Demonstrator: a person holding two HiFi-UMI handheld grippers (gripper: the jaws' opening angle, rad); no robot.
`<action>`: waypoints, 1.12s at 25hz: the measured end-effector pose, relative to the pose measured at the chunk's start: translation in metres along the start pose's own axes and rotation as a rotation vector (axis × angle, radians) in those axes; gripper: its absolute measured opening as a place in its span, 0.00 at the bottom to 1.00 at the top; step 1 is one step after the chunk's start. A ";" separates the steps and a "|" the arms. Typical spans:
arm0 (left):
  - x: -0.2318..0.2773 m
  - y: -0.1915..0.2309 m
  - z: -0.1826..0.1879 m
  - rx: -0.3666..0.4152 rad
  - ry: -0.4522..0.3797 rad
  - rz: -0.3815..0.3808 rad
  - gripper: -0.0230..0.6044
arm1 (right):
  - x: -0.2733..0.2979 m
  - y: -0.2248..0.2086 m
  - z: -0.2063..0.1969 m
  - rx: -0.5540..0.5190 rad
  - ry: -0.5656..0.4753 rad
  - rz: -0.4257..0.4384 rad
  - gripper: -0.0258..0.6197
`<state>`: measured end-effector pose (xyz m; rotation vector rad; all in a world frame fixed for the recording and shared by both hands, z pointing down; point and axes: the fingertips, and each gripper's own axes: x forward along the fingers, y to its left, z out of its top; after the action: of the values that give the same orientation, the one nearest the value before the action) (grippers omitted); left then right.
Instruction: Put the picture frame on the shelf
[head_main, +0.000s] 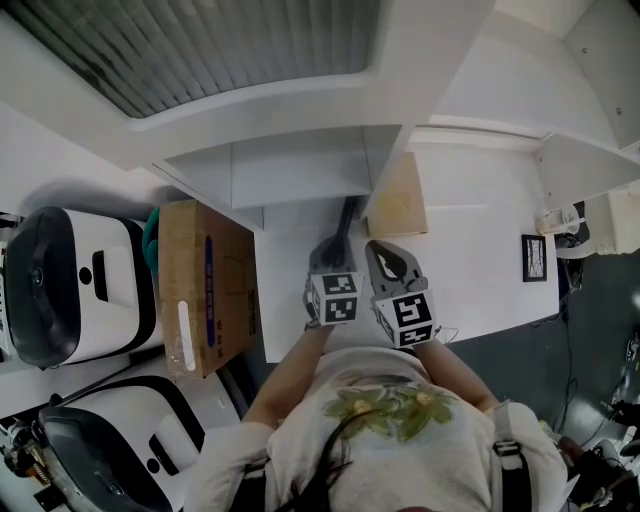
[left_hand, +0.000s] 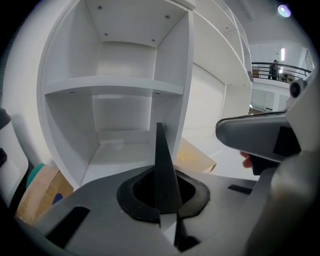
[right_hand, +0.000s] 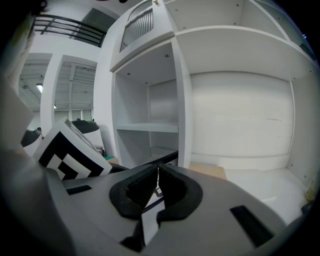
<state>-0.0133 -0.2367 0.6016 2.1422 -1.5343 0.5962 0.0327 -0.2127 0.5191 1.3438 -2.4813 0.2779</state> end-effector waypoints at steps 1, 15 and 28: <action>0.001 0.000 0.000 0.001 0.004 -0.001 0.09 | 0.000 -0.001 0.000 0.001 0.000 -0.001 0.09; 0.022 -0.002 0.003 0.039 0.019 -0.031 0.09 | 0.003 -0.013 -0.001 0.018 -0.003 -0.021 0.09; 0.038 0.003 0.016 0.059 0.028 -0.010 0.09 | 0.003 -0.018 0.001 0.025 -0.010 -0.017 0.09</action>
<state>-0.0033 -0.2758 0.6104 2.1744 -1.5086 0.6726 0.0458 -0.2251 0.5200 1.3789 -2.4808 0.3004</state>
